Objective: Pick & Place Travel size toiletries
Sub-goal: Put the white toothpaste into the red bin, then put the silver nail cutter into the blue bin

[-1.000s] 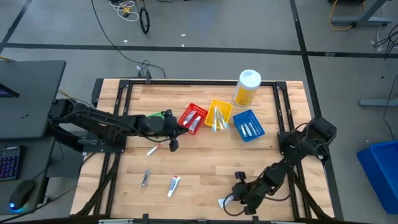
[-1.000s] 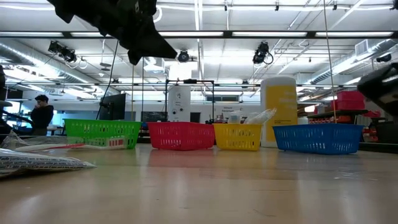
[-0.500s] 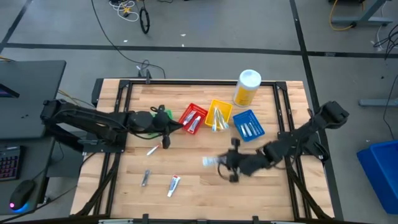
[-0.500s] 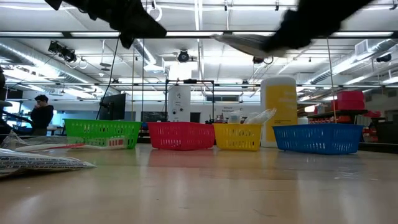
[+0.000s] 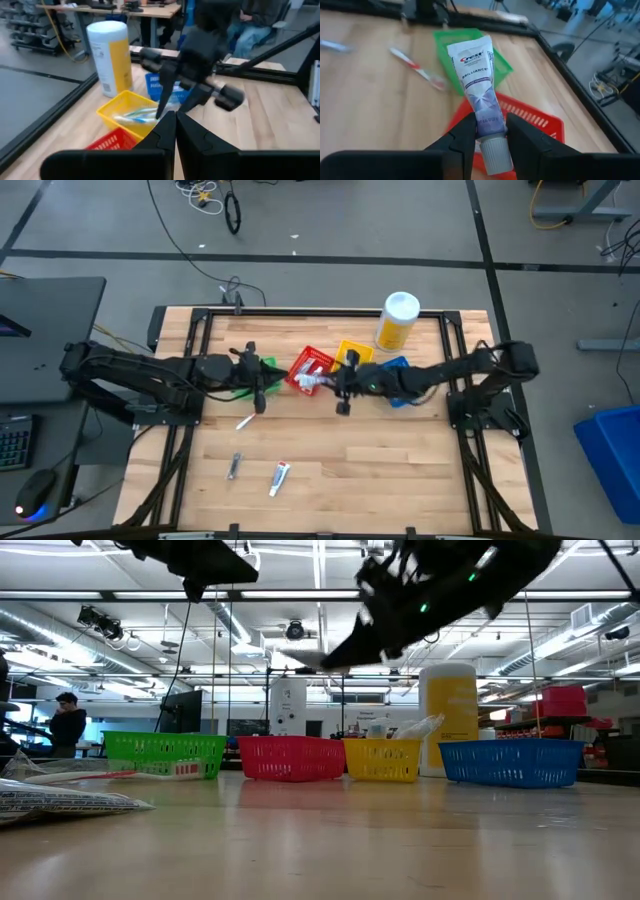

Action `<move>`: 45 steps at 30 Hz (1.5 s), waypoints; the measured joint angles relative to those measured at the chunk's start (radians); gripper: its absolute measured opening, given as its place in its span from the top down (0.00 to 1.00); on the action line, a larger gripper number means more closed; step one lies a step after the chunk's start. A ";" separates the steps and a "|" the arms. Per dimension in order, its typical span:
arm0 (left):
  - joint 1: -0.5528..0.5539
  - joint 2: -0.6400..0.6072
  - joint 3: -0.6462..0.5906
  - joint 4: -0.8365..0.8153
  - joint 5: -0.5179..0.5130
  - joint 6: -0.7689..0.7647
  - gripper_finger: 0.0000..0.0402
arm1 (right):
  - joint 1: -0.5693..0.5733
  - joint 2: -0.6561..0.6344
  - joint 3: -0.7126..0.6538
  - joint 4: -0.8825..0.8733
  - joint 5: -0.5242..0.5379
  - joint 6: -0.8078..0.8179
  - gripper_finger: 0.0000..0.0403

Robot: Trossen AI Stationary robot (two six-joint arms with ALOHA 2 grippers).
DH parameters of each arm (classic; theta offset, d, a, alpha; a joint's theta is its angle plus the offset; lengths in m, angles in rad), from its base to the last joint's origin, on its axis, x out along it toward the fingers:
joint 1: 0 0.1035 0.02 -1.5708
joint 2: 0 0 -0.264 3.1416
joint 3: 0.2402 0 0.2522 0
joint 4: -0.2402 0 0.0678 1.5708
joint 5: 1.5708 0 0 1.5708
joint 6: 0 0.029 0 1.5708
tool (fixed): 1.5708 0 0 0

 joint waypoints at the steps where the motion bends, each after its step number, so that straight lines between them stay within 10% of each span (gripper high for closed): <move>1: 0.000 -0.001 0.000 0.005 -0.004 0.005 0.96 | -0.024 0.024 0.013 -0.004 -0.019 -0.007 0.74; 15: 0.000 -0.001 0.001 -0.004 -0.011 0.027 0.96 | -0.185 0.260 0.214 -0.187 -0.188 -0.120 0.74; 45: 0.000 0.000 0.001 -0.187 0.046 -0.197 0.96 | -0.151 0.195 0.216 -0.205 -0.186 -0.173 0.45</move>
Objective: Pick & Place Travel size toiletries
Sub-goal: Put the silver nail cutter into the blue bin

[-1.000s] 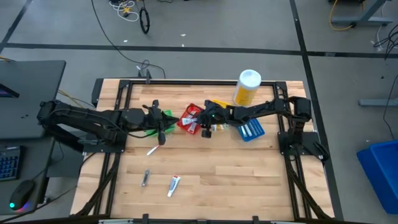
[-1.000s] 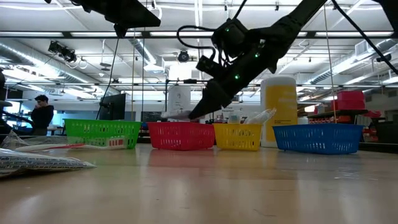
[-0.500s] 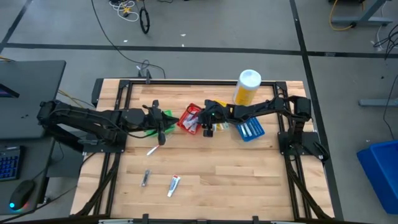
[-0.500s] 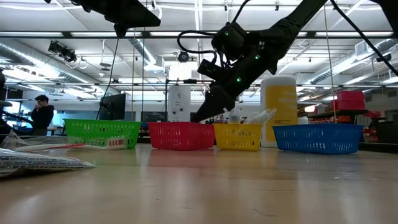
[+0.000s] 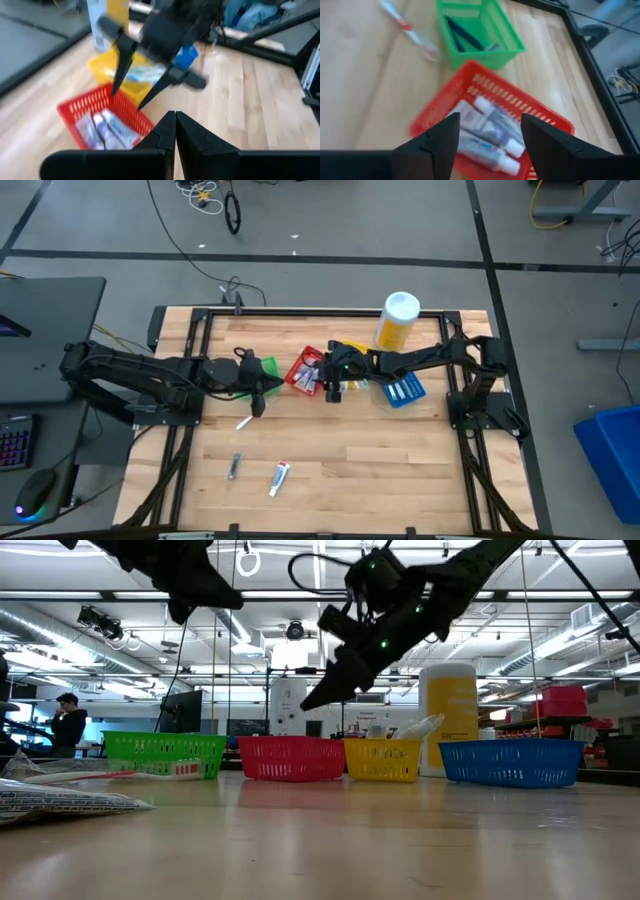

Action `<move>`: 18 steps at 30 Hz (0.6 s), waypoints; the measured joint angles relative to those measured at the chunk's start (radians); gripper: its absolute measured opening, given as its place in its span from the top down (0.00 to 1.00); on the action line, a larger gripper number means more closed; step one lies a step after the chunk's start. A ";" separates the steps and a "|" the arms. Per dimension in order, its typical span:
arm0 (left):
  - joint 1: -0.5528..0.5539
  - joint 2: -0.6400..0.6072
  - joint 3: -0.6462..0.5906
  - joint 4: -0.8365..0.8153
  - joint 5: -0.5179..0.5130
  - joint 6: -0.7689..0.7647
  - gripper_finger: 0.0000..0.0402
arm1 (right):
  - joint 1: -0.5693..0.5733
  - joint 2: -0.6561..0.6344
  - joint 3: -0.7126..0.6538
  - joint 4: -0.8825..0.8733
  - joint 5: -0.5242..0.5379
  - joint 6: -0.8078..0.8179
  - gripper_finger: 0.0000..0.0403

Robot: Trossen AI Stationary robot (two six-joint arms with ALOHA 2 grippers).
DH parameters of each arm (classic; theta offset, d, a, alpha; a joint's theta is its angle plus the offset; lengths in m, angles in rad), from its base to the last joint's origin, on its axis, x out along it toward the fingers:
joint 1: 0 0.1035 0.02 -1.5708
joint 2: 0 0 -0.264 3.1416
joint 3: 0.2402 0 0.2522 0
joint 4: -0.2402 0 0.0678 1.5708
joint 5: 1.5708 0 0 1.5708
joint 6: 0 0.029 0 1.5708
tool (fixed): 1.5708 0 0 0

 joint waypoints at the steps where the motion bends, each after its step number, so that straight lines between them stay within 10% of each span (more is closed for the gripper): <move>1: 0.000 0.000 0.000 -0.019 0.001 -0.020 0.95 | 0.010 -0.014 0.000 -0.015 0.000 0.000 0.45; 18: -0.106 0.121 -0.001 -0.051 0.016 -0.259 0.80 | 0.187 -0.067 0.000 -0.164 0.001 0.195 0.51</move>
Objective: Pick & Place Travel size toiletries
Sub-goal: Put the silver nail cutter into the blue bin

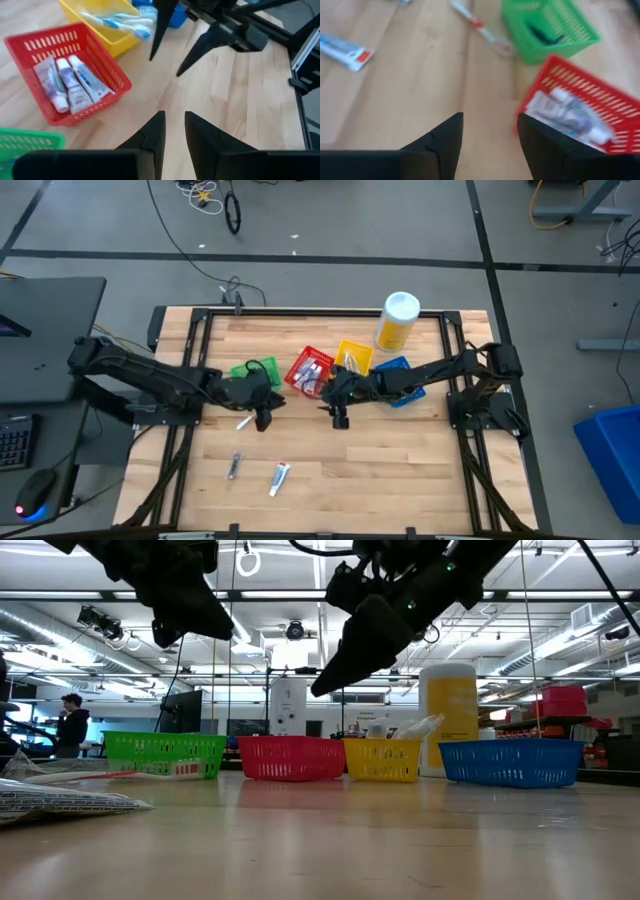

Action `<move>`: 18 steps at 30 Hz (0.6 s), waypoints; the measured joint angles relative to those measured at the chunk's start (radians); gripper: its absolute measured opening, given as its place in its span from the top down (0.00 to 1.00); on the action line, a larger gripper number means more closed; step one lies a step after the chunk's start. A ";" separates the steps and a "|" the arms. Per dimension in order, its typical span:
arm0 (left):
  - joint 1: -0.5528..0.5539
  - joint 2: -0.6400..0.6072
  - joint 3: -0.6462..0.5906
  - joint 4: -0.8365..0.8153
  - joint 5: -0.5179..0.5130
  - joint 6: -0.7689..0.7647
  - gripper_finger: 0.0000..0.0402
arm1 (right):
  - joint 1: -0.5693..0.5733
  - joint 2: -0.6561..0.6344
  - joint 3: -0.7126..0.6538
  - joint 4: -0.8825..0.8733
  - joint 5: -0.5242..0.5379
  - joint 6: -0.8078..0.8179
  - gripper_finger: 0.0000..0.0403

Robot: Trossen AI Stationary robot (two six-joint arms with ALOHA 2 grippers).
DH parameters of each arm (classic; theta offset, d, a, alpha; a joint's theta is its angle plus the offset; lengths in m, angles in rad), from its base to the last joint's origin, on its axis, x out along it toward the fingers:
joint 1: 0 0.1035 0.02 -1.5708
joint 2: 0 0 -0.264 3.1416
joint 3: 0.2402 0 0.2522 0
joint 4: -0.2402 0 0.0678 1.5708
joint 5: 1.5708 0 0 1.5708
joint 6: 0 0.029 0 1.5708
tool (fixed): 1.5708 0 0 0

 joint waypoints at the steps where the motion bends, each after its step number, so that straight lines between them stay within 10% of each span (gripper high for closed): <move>1: -0.011 0.009 0.000 -0.001 -0.008 -0.010 0.80 | 0.011 0.000 0.000 -0.011 -0.001 0.009 0.52; 18: -0.195 0.051 0.000 -0.171 0.021 -0.317 0.79 | 0.186 0.000 0.000 -0.146 0.000 0.150 0.53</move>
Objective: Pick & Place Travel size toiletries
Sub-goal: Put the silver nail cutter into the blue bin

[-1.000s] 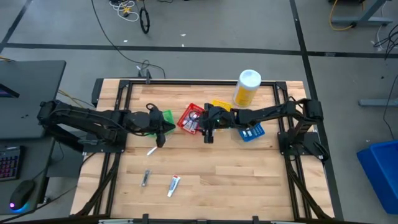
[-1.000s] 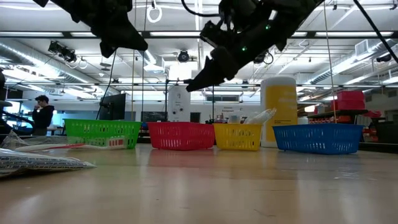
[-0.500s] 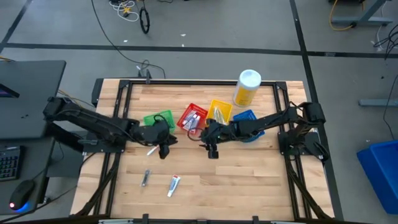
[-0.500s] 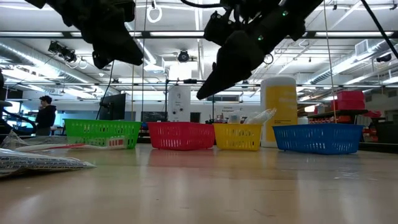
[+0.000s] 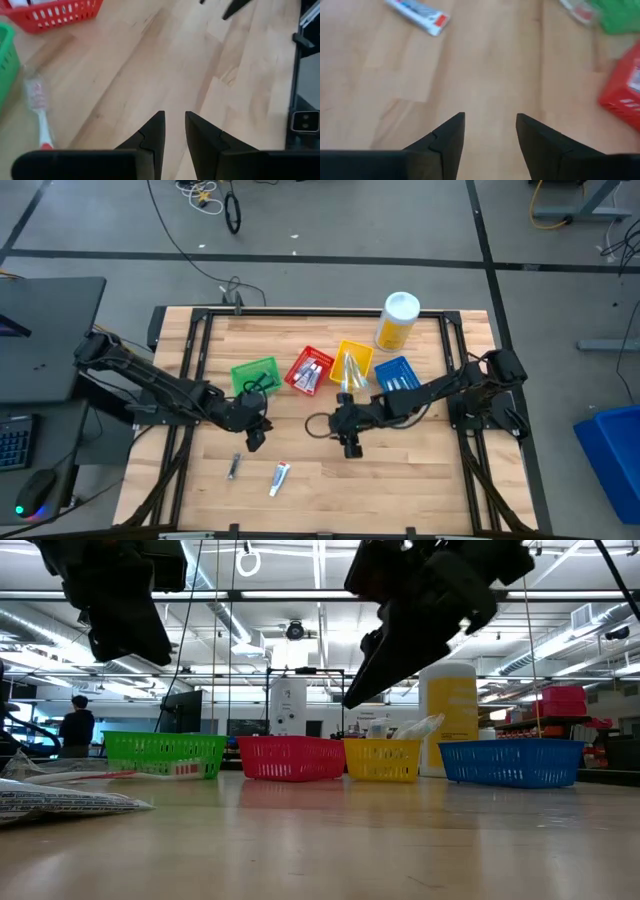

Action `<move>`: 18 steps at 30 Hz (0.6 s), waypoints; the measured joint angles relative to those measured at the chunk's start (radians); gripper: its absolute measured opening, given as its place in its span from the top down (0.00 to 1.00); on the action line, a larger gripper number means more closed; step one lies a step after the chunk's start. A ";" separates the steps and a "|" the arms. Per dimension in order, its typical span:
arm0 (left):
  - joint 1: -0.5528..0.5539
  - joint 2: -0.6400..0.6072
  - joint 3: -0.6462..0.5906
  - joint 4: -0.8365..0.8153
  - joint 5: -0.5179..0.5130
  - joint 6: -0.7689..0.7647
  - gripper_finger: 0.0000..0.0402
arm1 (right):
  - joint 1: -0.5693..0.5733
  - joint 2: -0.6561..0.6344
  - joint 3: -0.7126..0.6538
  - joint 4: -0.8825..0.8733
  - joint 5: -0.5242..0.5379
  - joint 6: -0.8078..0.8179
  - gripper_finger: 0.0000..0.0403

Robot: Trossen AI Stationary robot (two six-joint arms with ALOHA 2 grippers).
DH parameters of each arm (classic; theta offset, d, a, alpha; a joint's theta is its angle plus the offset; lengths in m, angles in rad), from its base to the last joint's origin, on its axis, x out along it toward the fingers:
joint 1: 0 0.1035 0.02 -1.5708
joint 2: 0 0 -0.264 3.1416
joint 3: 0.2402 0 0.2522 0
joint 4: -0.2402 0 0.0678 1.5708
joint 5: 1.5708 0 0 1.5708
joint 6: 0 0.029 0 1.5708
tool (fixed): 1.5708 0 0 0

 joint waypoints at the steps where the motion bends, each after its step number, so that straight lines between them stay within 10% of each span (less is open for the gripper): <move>1: -0.004 0.000 0.000 0.000 0.000 -0.011 0.79 | 0.010 0.000 0.000 0.001 0.000 0.000 0.53; 18: -0.061 0.018 0.000 0.023 0.071 -0.183 0.79 | 0.079 0.000 -0.011 0.053 0.000 0.025 0.57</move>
